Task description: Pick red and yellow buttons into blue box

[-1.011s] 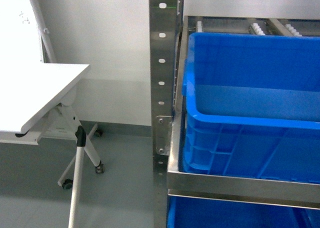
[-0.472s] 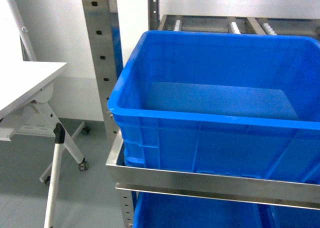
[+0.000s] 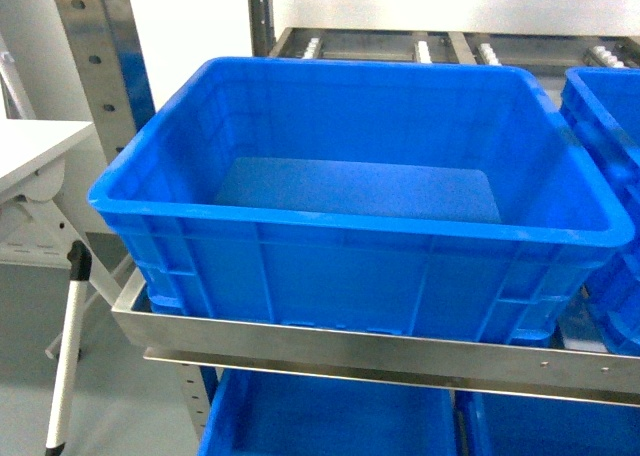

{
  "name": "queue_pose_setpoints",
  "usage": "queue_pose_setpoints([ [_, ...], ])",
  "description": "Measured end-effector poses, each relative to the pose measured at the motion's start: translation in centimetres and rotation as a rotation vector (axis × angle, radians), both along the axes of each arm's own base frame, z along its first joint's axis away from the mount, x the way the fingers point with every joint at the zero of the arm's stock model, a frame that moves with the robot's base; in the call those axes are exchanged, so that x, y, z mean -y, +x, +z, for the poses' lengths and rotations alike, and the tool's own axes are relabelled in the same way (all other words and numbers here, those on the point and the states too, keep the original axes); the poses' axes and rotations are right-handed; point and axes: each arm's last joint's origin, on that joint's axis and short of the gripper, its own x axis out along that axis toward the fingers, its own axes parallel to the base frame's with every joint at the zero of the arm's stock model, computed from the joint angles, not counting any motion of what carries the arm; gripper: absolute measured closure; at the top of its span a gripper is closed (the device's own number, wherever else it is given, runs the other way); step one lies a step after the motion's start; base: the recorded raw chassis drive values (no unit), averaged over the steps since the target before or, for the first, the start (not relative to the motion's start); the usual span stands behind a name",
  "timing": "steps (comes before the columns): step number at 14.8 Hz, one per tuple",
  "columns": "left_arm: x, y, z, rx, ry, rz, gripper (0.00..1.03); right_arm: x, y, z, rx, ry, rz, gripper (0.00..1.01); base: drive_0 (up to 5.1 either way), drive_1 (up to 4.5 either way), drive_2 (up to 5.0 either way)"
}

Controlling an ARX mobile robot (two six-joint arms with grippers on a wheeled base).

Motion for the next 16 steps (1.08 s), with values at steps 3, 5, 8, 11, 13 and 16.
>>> queue_pose_setpoints([
  [3, 0.00, -0.01, 0.00, 0.000, 0.000, 0.000, 0.76, 0.00, 0.00, 0.00, 0.000, 0.000, 0.000, 0.74, 4.9, -2.75, -2.1],
  [5, 0.00, 0.02, -0.02, -0.002, 0.000, 0.000, 0.76, 0.00, 0.00, 0.00, 0.000, 0.000, 0.000, 0.74, 4.9, -2.50, -2.5],
  [8, 0.00, -0.01, 0.03, 0.003, 0.000, 0.000, 0.76, 0.00, 0.00, 0.00, 0.000, 0.000, 0.000, 0.74, 4.9, -2.50, -2.5],
  [11, -0.01, 0.00, 0.00, 0.000, 0.000, 0.000, 0.76, 0.00, 0.01, -0.04, -0.004, 0.000, 0.000, 0.74, 4.9, -2.50, -2.5],
  [13, 0.00, 0.00, 0.00, 0.000, 0.000, 0.000, 0.76, 0.00, 0.00, 0.01, 0.001, 0.000, 0.000, 0.74, 4.9, -2.97, -1.9],
  [16, -0.01, 0.01, -0.03, -0.003, 0.000, 0.000, 0.76, 0.00, 0.00, 0.01, 0.001, 0.000, 0.000, 0.74, 4.9, -3.43, -1.3],
])
